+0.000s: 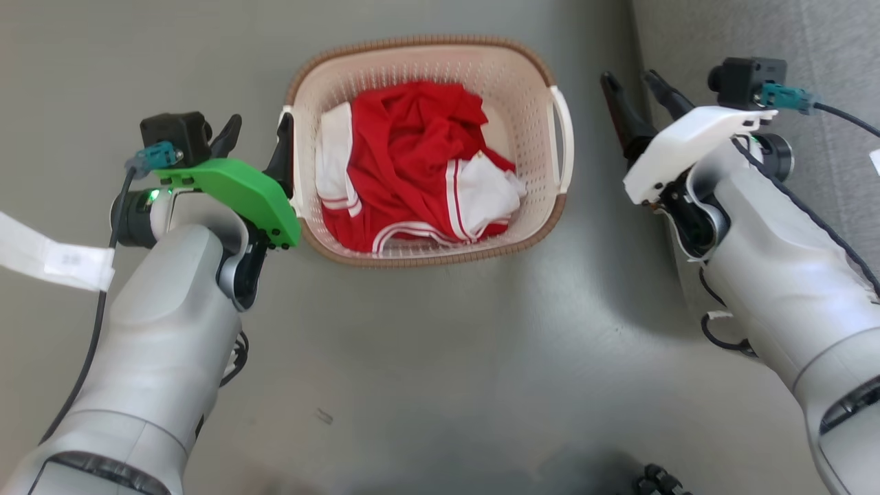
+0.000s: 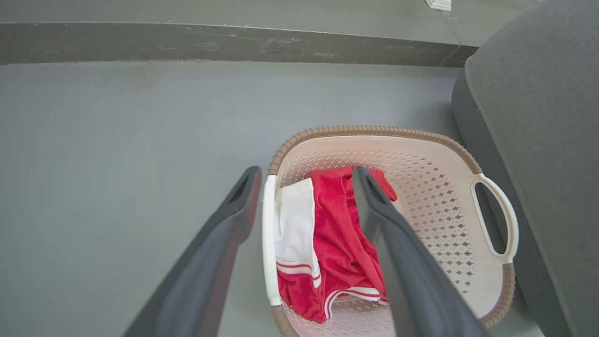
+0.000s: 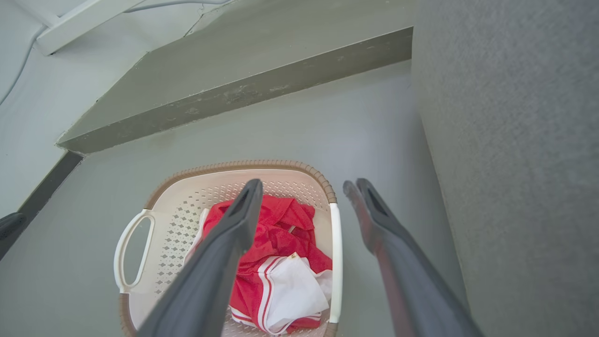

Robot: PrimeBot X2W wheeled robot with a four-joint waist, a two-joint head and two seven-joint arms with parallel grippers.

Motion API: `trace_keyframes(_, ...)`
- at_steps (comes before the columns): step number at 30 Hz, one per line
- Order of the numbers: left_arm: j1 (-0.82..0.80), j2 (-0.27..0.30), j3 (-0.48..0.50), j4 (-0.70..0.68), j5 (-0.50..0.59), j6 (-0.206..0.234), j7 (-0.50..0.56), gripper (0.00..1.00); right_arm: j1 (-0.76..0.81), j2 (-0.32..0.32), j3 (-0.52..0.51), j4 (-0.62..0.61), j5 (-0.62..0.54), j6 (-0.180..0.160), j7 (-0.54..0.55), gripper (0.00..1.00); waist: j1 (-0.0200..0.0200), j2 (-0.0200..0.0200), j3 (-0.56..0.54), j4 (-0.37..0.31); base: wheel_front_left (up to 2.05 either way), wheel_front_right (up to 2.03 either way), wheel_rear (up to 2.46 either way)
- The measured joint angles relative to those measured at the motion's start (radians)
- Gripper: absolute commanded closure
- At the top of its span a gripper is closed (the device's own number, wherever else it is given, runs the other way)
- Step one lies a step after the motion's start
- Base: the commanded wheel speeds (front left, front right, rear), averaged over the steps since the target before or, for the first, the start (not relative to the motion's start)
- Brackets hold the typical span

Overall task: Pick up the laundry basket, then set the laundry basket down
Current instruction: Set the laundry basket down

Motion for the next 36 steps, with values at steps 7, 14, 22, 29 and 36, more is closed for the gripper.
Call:
trace_keyframes(7, 0.088, 0.022, 0.056, -0.073, 0.025, 0.0, 0.0, 0.0, 0.082, -0.043, -0.061, -0.069, -0.046, 0.0, 0.0, 0.0, 0.0, 0.0, -0.113, 0.006, 0.0, 0.0, 0.0)
trace_keyframes(14, 0.172, 0.031, 0.107, -0.136, 0.056, 0.0, 0.002, 0.0, 0.15, -0.061, -0.1, -0.129, -0.102, 0.0, 0.0, 0.0, 0.0, 0.0, -0.199, 0.01, 0.0, 0.0, 0.0)
trace_keyframes(22, 0.282, 0.039, 0.183, -0.23, 0.091, 0.006, 0.002, 0.0, 0.252, -0.096, -0.155, -0.236, -0.214, -0.007, 0.0, 0.0, 0.0, 0.0, -0.315, 0.01, 0.0, 0.0, 0.0)
trace_keyframes(29, 0.379, 0.047, 0.23, -0.314, 0.148, 0.021, 0.002, 0.0, 0.366, -0.104, -0.225, -0.333, -0.265, -0.032, 0.0, 0.0, 0.0, 0.0, -0.412, 0.01, 0.0, 0.0, 0.0)
trace_keyframes(36, 0.445, 0.049, 0.282, -0.42, 0.198, 0.029, 0.002, 0.0, 0.444, -0.104, -0.283, -0.438, -0.319, -0.049, 0.0, 0.0, 0.0, 0.0, -0.484, 0.008, 0.0, 0.0, 0.0)
